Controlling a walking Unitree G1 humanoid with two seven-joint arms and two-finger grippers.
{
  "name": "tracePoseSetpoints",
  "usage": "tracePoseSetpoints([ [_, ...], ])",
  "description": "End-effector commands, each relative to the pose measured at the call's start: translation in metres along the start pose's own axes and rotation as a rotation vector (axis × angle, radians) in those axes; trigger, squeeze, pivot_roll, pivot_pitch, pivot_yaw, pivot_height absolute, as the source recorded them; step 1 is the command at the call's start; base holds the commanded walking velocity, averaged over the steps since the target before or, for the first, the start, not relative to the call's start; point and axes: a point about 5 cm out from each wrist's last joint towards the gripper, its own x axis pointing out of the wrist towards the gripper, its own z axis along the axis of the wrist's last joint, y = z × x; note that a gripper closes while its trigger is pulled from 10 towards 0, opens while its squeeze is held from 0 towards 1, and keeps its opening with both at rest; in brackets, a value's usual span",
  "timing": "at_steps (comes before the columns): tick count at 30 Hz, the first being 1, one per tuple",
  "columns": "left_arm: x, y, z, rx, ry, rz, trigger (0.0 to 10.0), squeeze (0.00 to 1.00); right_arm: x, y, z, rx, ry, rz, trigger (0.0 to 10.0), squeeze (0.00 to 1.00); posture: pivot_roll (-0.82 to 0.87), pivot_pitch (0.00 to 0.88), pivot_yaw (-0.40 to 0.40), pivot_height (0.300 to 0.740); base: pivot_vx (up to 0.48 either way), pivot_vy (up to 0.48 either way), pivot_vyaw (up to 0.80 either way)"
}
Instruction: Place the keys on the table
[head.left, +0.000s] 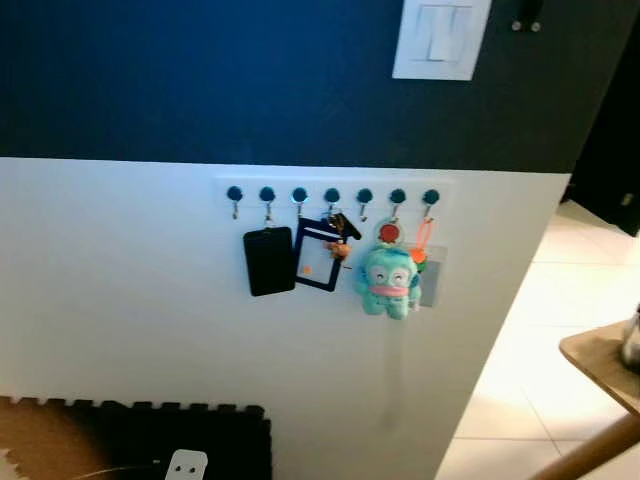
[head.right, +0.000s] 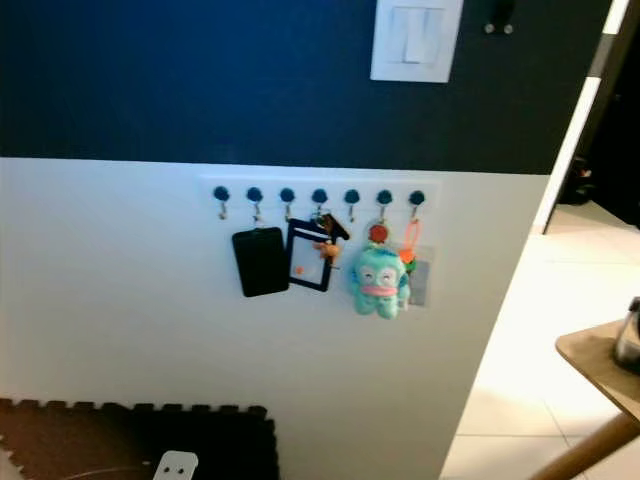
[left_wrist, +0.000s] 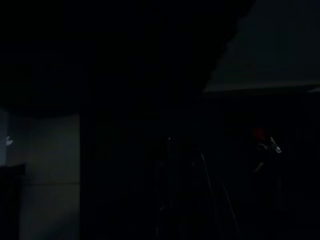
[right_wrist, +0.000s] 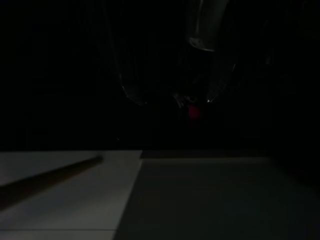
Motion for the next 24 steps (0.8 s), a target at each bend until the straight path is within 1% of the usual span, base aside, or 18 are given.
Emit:
tracePoseSetpoints([
  [1, 0.0, 0.003, -0.001, 0.017, 0.009, 0.006, 10.0, 0.0, 0.002, 0.001, 0.01, 0.022, -0.048, 0.007, 10.0, 0.0, 0.04, 0.021, -0.024, 0.74, 0.0, 0.0, 0.0],
  [3, 0.0, 0.002, 0.003, 0.053, -0.012, -0.001, 10.0, 0.0, 0.005, 0.004, 0.023, 0.038, -0.102, 0.026, 10.0, 0.0, 0.04, 0.022, -0.023, 0.74, 0.0, 0.0, 0.0],
  [5, 0.002, -0.003, 0.011, 0.125, -0.054, -0.038, 10.0, 0.0, 0.007, 0.008, 0.042, 0.032, -0.195, 0.053, 10.0, 0.0, 0.04, 0.024, -0.02, 0.74, 0.0, 0.0, 0.0],
  [6, 0.002, -0.005, 0.013, 0.144, -0.065, -0.049, 10.0, 0.0, 0.008, 0.009, 0.047, 0.029, -0.221, 0.059, 10.0, 0.0, 0.04, 0.024, -0.02, 0.74, 0.0, 0.0, 0.0],
  [7, 0.002, -0.012, 0.016, 0.157, -0.094, -0.105, 10.0, 0.0, 0.007, 0.007, 0.061, 0.046, -0.312, 0.053, 10.0, 0.0, 0.04, 0.024, -0.02, 0.74, 0.0, 0.0, 0.0],
  [8, 0.002, -0.016, 0.019, 0.163, -0.113, -0.143, 10.0, 0.0, 0.006, 0.005, 0.071, 0.06, -0.372, 0.045, 10.0, 0.0, 0.04, 0.022, -0.023, 0.74, 0.0, 0.0, 0.0],
  [9, 0.002, -0.016, 0.019, 0.163, -0.113, -0.143, 10.0, 0.0, 0.006, 0.005, 0.071, 0.06, -0.372, 0.045, 10.0, 0.0, 0.04, 0.022, -0.023, 0.74, 0.0, 0.0, 0.0],
  [10, 0.001, -0.024, 0.023, 0.175, -0.158, -0.21, 10.0, 0.04, 0.004, 0.002, 0.086, 0.114, -0.468, 0.04, 10.0, 0.0, 0.04, 0.022, -0.025, 0.74, 0.0, 0.0, 0.0],
  [11, -0.001, -0.03, 0.03, 0.18, -0.213, -0.262, 10.0, 0.03, 0.001, 0.0, 0.102, 0.146, -0.565, 0.045, 10.0, 0.0, 0.04, 0.022, -0.025, 0.74, 0.0, 0.0, 0.0],
  [13, -0.001, -0.03, 0.03, 0.18, -0.213, -0.262, 10.0, 0.03, 0.001, 0.0, 0.102, 0.146, -0.565, 0.045, 10.0, 0.0, 0.04, 0.022, -0.025, 0.74, 0.0, 0.0, 0.0],
  [14, -0.002, -0.032, 0.034, 0.183, -0.249, -0.29, 10.0, 0.02, -0.003, -0.001, 0.116, 0.163, -0.646, 0.051, 10.0, 0.0, 0.04, 0.021, -0.023, 0.74, 0.0, 0.0, 0.0],
  [15, -0.004, -0.034, 0.041, 0.165, -0.3, -0.314, 10.0, 0.02, -0.007, -0.001, 0.129, 0.177, -0.725, 0.062, 10.0, 0.0, 0.04, 0.02, -0.023, 0.74, 0.0, 0.0, 0.0],
  [17, -0.007, -0.036, 0.051, 0.138, -0.379, -0.346, 10.0, 0.0, -0.021, 0.005, 0.159, 0.189, -0.899, 0.123, 10.0, 0.0, 0.04, 0.019, -0.025, 0.74, 0.0, 0.0, 0.0],
  [18, -0.009, -0.038, 0.055, 0.128, -0.412, -0.381, 10.0, 0.0, -0.031, 0.01, 0.174, 0.198, -0.989, 0.17, 10.0, 0.0, 0.04, 0.018, -0.025, 0.74, 0.0, 0.0, 0.0],
  [20, -0.01, -0.039, 0.055, 0.124, -0.417, -0.398, 10.0, 0.0, -0.033, 0.011, 0.177, 0.201, -1.008, 0.183, 10.0, 0.0, 0.04, 0.018, -0.025, 0.74, 0.0, 0.0, 0.0],
  [24, -0.016, -0.046, 0.056, 0.15, -0.461, -0.481, 10.0, 0.0, -0.055, 0.022, 0.196, 0.208, -1.132, 0.266, 10.0, 0.0, 0.04, 0.02, -0.026, 0.74, 0.0, 0.0, 0.0],
])
